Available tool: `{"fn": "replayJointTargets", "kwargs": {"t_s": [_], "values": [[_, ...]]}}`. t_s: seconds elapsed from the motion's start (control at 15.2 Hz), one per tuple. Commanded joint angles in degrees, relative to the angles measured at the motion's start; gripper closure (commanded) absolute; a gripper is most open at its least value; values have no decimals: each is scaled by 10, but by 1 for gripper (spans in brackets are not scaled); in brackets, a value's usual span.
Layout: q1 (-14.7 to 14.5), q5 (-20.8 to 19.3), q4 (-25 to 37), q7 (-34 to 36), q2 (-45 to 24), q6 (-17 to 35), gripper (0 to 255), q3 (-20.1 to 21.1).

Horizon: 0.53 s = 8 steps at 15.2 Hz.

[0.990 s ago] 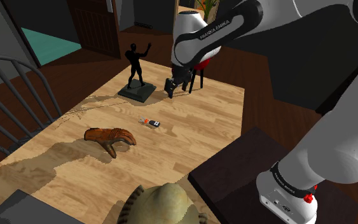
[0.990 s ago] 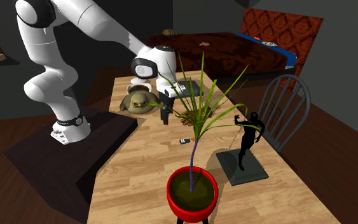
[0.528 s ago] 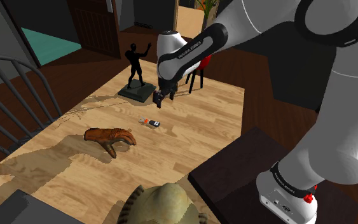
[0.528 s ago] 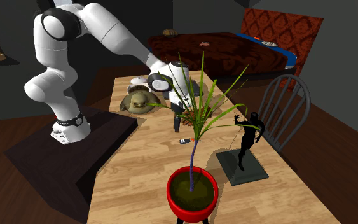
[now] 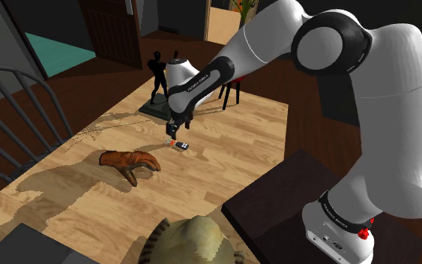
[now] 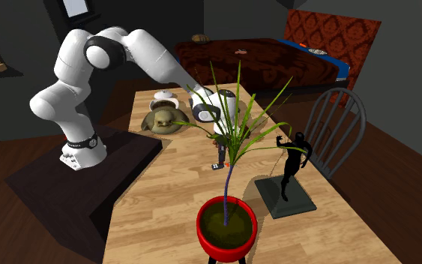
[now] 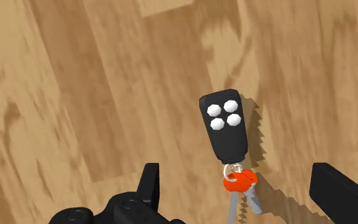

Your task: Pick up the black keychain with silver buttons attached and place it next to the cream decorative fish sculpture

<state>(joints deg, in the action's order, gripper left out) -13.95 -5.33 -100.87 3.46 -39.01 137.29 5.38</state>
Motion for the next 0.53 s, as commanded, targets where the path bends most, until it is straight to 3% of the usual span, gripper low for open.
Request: {"fn": "replayJointTargets", "kwargs": {"t_s": [0.0, 0.46], "values": [[-10, -6, 45, -1, -48, -1, 0, 0], [-13, -10, 55, 1, -90, 30, 0, -4]]}}
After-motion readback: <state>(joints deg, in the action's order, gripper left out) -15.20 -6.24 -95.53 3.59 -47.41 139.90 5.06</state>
